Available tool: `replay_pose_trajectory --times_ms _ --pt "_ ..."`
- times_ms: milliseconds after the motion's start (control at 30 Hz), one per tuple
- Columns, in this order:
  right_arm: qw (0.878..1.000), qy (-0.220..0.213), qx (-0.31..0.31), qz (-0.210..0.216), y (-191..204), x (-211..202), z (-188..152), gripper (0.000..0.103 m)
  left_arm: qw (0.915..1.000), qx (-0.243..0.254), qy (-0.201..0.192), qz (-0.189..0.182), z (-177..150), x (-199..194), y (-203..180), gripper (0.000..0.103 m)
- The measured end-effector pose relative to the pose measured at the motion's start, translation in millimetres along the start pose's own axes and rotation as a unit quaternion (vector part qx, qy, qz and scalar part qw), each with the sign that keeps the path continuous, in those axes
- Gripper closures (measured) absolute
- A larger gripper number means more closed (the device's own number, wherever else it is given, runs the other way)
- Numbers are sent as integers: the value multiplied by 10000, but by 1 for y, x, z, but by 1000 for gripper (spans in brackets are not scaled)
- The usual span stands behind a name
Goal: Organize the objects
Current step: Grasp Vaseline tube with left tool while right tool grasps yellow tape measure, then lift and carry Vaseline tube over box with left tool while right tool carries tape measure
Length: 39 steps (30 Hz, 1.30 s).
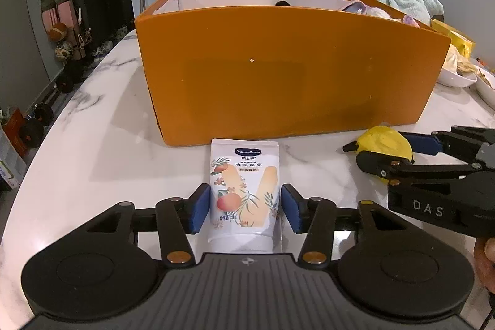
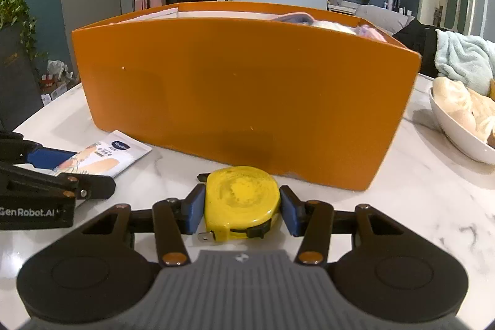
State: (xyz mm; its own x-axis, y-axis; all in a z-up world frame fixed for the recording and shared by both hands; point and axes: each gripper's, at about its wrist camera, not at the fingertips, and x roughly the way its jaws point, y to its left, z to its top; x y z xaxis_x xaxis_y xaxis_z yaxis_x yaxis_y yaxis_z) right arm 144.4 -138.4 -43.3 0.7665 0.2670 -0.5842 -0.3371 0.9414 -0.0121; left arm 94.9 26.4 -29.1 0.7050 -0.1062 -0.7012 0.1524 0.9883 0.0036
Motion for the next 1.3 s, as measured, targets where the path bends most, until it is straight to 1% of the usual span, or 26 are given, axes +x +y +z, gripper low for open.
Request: replay_pose_trajectory --times_ms 167,333,567,700,833,967,1100,1300 --pt "10000 -38 31 -61 0 -5 -7 50 10000 -24 -57 42 -4 -2 -3 47" --pt "9999 -42 56 -109 3 -12 -12 50 9997 -124 -93 162 -6 -5 -10 47" --pt "9998 -41 82 -169 5 -16 -16 51 9994 -200 -20 276 -6 -7 -17 48" --pt "9997 42 133 -175 6 -22 -16 51 9992 -278 56 286 -6 -11 -16 48" --pt "9997 75 168 -158 5 -29 -19 51 9991 -292 25 293 -7 -19 -18 48" --pt "9993 95 313 -168 2 -36 -23 51 9991 -233 18 345 -7 -25 -22 48" --pt "9990 92 396 -203 -2 -45 -24 51 9994 -174 54 304 -5 -27 -27 48" --pt "9989 -43 408 -247 -7 -63 -19 51 9996 -81 -43 249 2 -36 -36 48"
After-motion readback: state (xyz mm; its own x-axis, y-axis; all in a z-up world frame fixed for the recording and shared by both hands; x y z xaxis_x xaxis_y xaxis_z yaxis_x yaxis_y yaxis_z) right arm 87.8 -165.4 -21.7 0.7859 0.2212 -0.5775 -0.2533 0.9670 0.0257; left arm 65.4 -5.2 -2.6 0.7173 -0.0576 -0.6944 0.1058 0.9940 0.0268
